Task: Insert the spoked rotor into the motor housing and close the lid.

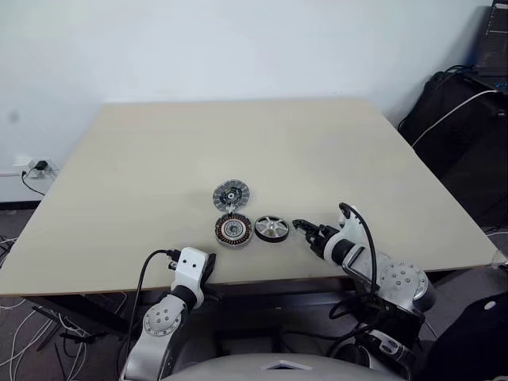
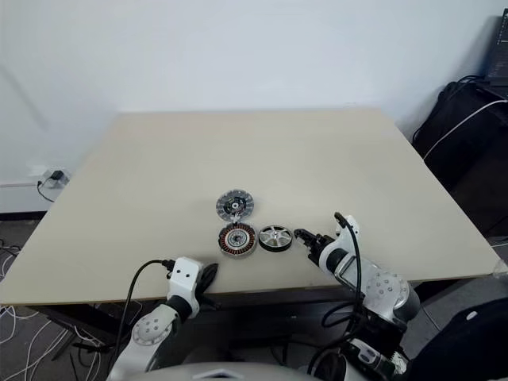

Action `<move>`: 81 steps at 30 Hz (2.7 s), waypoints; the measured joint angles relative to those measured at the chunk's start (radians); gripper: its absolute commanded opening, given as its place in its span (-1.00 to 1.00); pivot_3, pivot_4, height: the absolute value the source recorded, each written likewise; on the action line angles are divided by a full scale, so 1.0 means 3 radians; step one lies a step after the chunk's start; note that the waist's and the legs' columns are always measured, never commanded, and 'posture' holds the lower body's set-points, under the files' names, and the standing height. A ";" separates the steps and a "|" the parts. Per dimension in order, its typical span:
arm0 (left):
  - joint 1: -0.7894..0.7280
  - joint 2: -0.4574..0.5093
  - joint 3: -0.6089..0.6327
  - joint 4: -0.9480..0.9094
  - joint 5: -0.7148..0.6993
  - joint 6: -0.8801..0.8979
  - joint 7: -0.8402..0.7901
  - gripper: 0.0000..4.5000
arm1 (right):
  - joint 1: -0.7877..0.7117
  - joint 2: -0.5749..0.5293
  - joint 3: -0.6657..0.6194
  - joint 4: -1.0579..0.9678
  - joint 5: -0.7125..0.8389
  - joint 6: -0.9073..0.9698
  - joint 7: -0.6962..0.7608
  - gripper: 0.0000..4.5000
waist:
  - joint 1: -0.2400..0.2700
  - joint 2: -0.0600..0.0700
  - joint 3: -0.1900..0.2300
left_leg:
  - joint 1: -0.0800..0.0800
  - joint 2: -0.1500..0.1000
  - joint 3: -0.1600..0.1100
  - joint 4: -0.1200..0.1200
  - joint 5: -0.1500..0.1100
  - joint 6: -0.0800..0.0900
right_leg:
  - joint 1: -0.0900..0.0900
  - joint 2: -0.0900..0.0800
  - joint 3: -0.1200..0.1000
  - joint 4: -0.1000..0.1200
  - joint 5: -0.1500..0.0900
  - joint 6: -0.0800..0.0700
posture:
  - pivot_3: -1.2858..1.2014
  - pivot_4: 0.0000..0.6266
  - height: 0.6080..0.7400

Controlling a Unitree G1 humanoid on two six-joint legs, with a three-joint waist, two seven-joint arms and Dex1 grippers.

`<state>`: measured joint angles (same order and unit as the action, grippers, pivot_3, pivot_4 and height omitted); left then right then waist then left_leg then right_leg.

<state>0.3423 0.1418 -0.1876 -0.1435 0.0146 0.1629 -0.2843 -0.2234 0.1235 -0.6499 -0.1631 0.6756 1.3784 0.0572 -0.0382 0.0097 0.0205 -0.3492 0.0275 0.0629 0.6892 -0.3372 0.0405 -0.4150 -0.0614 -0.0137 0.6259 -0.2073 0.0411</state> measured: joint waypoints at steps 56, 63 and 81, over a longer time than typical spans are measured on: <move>0.0037 -0.0006 0.0000 -0.0002 0.0002 0.0013 0.0006 -1.00 | 0.0258 -0.0103 0.0536 0.0476 0.1885 -0.0569 -0.0284 -0.83 | -0.0002 0.0003 0.0000 | -0.0037 0.0004 0.0003 -0.0001 -0.0002 0.0005 | -0.0039 -0.0002 0.0005 0.0000 0.0007 -0.0003 | 0.03 -1.00 1.00; 0.0057 -0.0009 0.0001 -0.0007 0.0002 0.0014 0.0025 -1.00 | 0.0225 -0.0119 0.0795 0.0519 0.1956 -0.0600 -0.0285 -0.83 | -0.0002 0.0002 0.0000 | -0.0037 0.0002 0.0004 0.0000 -0.0002 0.0005 | -0.0039 -0.0001 0.0005 0.0000 0.0008 -0.0003 | 0.03 -1.00 1.00; 0.0093 -0.0006 0.0013 -0.0022 0.0003 0.0015 0.0110 -1.00 | 0.0067 -0.0138 0.1318 0.0943 0.1688 -0.1016 -0.0088 -0.83 | -0.0001 0.0000 -0.0004 | -0.0037 -0.0002 0.0005 0.0001 -0.0002 0.0005 | -0.0038 0.0000 0.0005 0.0000 0.0018 0.0013 | 0.03 -1.00 1.00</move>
<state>0.3702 0.1401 -0.1837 -0.1501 0.0156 0.1675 -0.2514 -0.2033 0.0820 -0.2544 0.1197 1.1819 1.0736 0.0307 -0.0386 0.0097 0.0194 -0.3602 0.0269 0.0645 0.6895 -0.3378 0.0419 -0.4265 -0.0615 -0.0121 0.6260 -0.2019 0.0451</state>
